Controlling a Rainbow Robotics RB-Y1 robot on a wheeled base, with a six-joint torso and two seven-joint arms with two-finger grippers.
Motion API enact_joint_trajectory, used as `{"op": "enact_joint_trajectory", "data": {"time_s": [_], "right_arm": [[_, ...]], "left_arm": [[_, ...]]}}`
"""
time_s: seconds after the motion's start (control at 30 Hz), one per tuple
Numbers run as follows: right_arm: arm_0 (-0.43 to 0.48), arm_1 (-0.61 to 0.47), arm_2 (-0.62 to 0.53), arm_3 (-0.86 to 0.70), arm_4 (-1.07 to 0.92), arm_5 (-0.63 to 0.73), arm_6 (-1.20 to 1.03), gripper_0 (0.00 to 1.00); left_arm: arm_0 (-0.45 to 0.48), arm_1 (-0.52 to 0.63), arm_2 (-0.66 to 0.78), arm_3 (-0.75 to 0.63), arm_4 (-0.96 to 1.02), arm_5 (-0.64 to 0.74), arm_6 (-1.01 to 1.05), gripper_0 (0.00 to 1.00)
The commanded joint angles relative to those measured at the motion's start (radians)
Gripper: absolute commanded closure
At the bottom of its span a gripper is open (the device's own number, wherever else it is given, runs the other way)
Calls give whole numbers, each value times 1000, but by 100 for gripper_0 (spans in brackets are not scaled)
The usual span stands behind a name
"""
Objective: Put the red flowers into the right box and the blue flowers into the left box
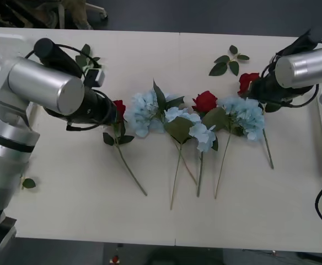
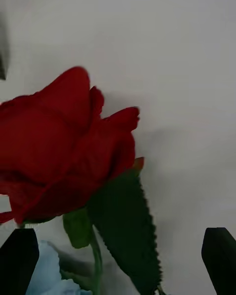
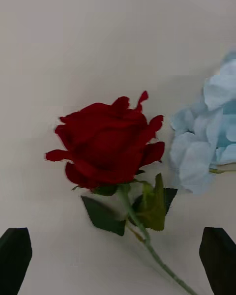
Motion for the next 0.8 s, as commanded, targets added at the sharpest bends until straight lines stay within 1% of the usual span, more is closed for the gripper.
{"op": "enact_joint_trajectory", "data": {"time_s": [0.03,0.2,0.37,0.47,0.5,0.57,0.6,0.67,0.7,0.8], "right_arm": [[-22,12,-4,-27,-19,-2,111,2],[-22,29,-4,-27,-24,-3,151,2],[-24,63,-4,6,28,-20,158,2],[-24,76,-3,31,44,-39,166,3],[-24,78,-1,36,44,-40,169,5],[-24,80,14,51,45,-58,174,15],[-24,80,20,55,44,-65,175,17],[-24,83,40,78,40,-94,178,31],[-24,83,43,82,40,-100,178,35],[-24,87,46,106,37,-118,183,66]], "left_arm": [[31,14,-59,28,-21,-111,181,0],[31,14,-117,92,-47,-186,226,0],[28,14,-152,155,-54,-254,233,0],[23,14,-165,169,-65,-263,238,0],[23,11,-166,169,-68,-263,240,0],[23,8,-166,170,-80,-263,243,0],[23,7,-166,172,-87,-263,243,0],[17,4,-177,193,-97,-263,243,0],[14,4,-180,201,-97,-263,243,0],[-4,4,-205,232,-97,-263,243,0]]}}
